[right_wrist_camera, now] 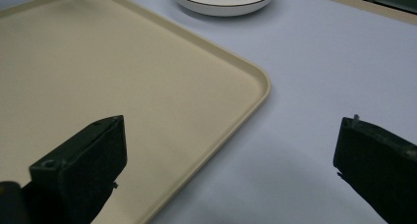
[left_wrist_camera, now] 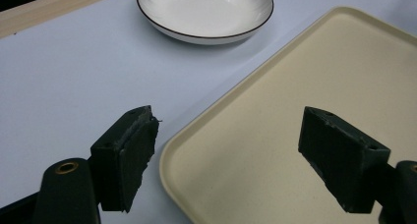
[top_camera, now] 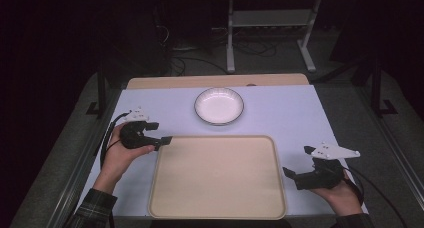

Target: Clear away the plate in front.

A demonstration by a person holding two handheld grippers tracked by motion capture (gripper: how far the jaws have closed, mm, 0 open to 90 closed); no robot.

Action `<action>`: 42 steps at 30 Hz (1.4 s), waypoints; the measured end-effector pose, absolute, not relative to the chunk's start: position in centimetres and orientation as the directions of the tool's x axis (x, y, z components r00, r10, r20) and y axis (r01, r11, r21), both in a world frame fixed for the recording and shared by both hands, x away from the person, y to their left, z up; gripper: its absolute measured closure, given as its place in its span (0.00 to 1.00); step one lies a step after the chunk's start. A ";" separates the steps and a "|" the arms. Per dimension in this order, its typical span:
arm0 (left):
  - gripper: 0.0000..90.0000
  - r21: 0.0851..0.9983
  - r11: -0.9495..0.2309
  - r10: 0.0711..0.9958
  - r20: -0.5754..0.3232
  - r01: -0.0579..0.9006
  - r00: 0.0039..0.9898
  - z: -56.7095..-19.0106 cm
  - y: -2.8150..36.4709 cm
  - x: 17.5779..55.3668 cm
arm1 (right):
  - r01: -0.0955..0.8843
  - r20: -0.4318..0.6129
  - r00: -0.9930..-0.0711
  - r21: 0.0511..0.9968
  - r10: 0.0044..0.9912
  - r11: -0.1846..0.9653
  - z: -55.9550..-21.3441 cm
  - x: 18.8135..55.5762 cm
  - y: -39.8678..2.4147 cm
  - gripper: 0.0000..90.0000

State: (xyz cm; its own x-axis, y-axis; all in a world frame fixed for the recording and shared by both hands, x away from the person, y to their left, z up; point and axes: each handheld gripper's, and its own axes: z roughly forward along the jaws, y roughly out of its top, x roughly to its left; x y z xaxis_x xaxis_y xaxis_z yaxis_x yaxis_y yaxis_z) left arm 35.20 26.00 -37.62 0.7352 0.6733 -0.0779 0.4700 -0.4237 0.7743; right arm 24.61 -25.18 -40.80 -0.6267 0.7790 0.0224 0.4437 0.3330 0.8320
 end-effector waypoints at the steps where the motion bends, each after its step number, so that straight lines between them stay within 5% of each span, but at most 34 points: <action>1: 0.23 0.774 -0.425 0.674 -0.076 0.469 0.735 -37.6 25.9 35.3 | 0.443 0.022 -0.627 0.832 0.779 0.334 -40.8 24.6 -25.2 0.00; 42: 0.27 0.768 -0.379 0.694 -0.133 0.516 0.708 -37.8 22.1 42.4 | 0.440 0.018 -0.626 0.833 0.779 0.335 -40.8 24.6 -25.4 0.00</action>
